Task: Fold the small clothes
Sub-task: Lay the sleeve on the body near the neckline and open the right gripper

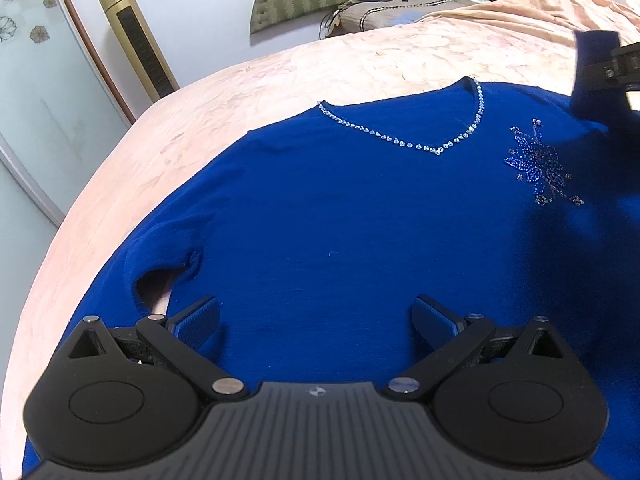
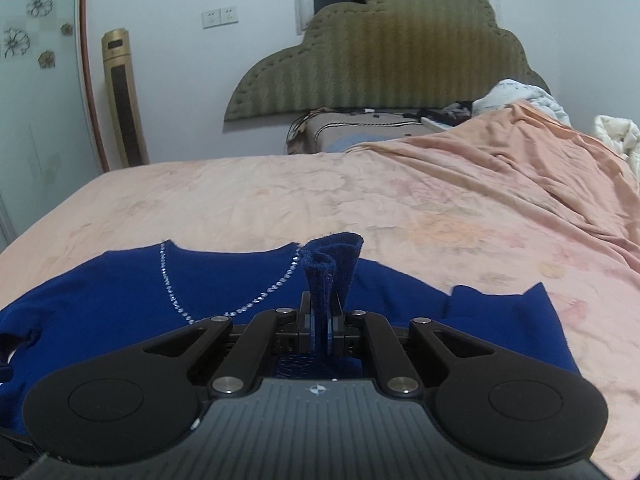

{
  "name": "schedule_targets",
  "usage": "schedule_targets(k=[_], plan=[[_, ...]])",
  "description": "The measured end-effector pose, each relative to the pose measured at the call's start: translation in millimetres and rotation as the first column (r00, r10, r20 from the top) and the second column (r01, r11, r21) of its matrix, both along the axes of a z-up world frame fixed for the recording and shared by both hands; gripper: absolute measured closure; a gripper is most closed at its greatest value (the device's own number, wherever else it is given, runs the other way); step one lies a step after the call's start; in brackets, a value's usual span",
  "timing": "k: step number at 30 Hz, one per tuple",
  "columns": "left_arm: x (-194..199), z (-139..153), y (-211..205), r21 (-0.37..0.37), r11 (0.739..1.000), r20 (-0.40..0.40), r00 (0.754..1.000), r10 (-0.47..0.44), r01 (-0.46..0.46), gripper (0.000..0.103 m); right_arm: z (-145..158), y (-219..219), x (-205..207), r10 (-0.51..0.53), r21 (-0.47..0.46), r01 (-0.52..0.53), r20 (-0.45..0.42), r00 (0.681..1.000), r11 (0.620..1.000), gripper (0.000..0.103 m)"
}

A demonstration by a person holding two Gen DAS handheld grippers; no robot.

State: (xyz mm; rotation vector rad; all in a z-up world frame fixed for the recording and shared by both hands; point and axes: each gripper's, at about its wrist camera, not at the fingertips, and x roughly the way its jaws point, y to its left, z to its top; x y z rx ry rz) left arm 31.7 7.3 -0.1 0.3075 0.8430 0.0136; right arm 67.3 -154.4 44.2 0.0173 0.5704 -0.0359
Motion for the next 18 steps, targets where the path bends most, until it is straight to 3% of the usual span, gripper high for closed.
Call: schedule_targets(k=[18], plan=[[1.4,0.3,23.8,-0.067,0.998,0.010,1.000,0.013,-0.012,0.000,-10.7,74.7,33.0,0.098,-0.076,-0.102,-0.055,0.994,0.992,0.092]])
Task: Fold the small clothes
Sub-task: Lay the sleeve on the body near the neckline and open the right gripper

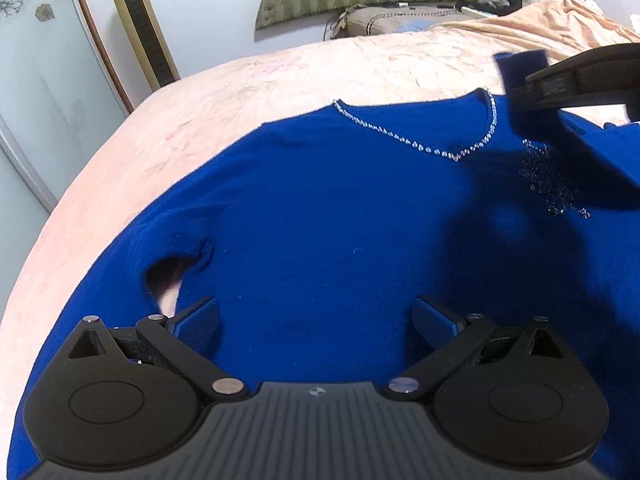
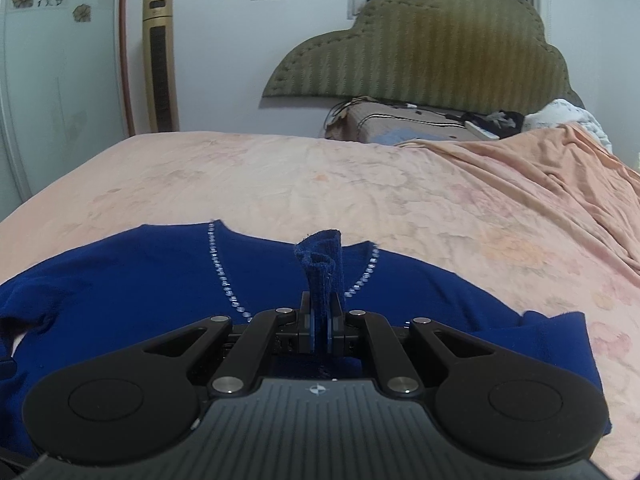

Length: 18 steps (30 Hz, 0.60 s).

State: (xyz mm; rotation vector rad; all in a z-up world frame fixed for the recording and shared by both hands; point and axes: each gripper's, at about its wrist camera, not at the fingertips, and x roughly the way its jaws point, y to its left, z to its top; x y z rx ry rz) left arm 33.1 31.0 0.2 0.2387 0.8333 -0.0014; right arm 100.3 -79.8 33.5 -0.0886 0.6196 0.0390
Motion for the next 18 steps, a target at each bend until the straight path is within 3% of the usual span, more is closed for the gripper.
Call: schedule_targets(k=[5,18], plan=[[-2.4,2.7,3.5,0.014,1.000,0.031,1.000,-0.002,0.001,0.000,-2.8,19.3,8.0,0.020,-0.009,-0.020,-0.008,1.000,1.000,0.092],[1.1,0.1,32.5,-0.017,0.997,-0.015,0.997,0.080,-0.080,0.000,0.0,79.4,27.6,0.114,0.047,-0.114,-0.011,0.993,0.992,0.092]])
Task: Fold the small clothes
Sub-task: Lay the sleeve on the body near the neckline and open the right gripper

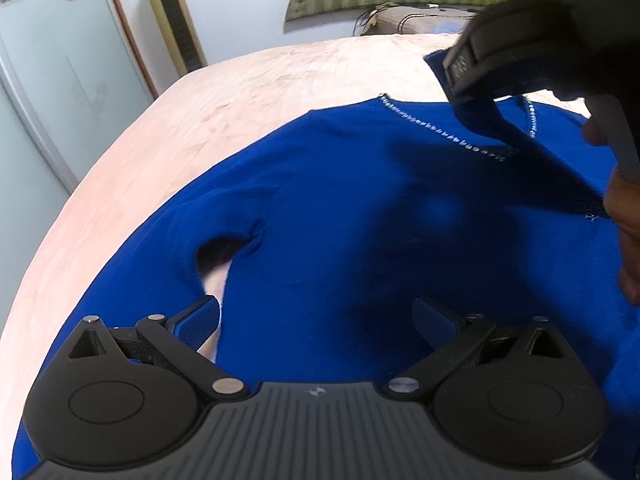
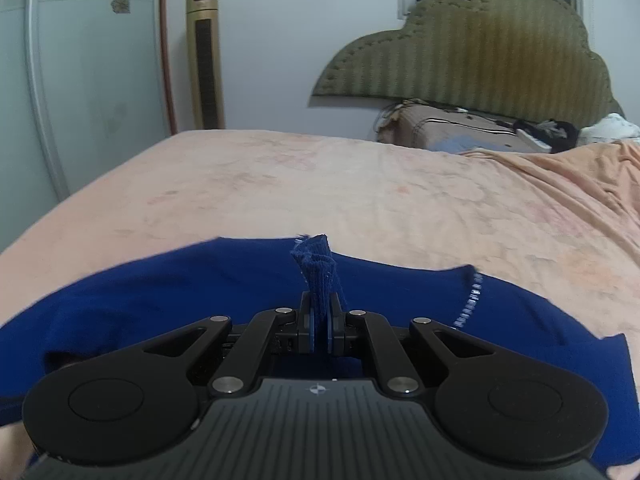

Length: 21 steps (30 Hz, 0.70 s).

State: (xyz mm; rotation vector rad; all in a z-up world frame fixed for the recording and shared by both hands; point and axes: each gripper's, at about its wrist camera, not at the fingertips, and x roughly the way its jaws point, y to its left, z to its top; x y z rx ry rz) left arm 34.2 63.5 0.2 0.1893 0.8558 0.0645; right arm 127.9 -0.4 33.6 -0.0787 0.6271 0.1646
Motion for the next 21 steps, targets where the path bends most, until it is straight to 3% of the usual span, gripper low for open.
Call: schedule_targets(k=[21], plan=[[-4.3,-5.4,32.7,-0.006,0.998,-0.019,0.998,0.066,-0.066,0.000,-17.1,56.1,16.3,0.083,0.074,-0.078,-0.065,0.994,0.994,0.092]])
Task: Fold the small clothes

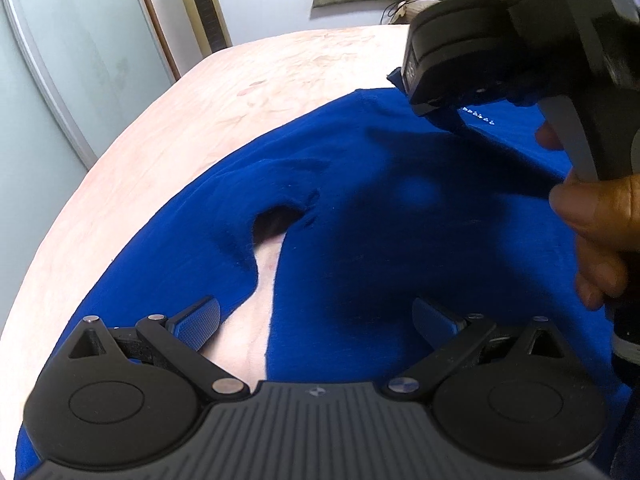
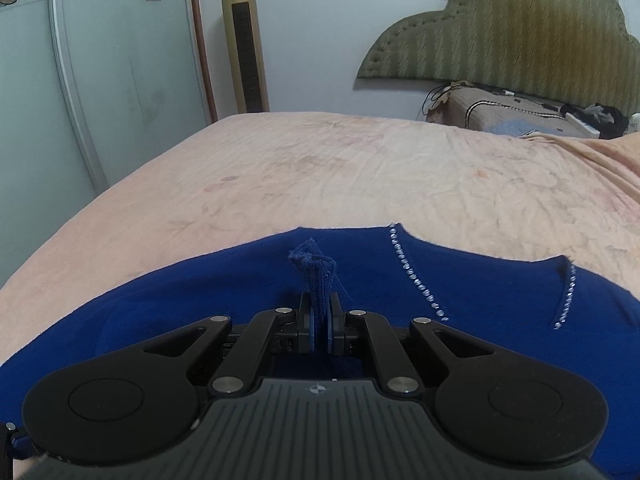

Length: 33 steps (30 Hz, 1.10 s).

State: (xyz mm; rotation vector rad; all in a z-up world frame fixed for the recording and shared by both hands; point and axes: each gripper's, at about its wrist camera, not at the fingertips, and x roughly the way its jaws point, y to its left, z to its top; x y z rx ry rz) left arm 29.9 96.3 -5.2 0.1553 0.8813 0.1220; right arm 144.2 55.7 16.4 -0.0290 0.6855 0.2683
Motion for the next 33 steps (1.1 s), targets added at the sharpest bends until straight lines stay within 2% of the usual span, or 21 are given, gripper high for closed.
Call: schedule_targets(k=[9,12,20,23,26,30,33], plan=[[1.5,-2.3,-0.7,0.000,1.000,-0.008,1.000,0.005,-0.005,0.000,-3.1,12.9,4.0,0.033,0.020,-0.033,-0.019,0.999,0.999,0.091],[9.0,-3.8,-0.6,-0.001,1.000,-0.011,1.000,0.008,-0.008,0.000,-8.3,12.4,7.6,0.039,0.044,-0.037,-0.055,0.998,0.998,0.090],[10.3,-5.3,-1.6,0.001,1.000,-0.014,1.000,0.016,-0.016,0.000,-12.5,11.4,12.2,0.053,0.119,-0.043,-0.082,0.995,0.992,0.090],[10.8,-5.2,-2.5,0.007,1.000,-0.015,1.000,0.015,-0.015,0.000,-21.9,8.4,19.4,0.063,0.151,-0.042,-0.138,0.988,0.988,0.081],[9.9,-6.7,-5.5,0.024,1.000,-0.012,1.000,0.009,-0.009,0.000,-23.5,3.7,16.7,0.085,0.200,-0.052,-0.159,0.984,0.978,0.060],[11.1,-7.1,-3.9,0.013,1.000,-0.015,1.000,0.023,-0.023,0.000,-5.8,-12.6,7.9,0.106,0.271,-0.074,-0.106,0.989,0.960,0.056],[12.4,-7.5,-1.2,0.005,0.999,-0.013,0.999,0.041,-0.041,0.000,4.7,-26.9,5.2,0.081,0.293,-0.053,-0.084,0.993,0.955,0.053]])
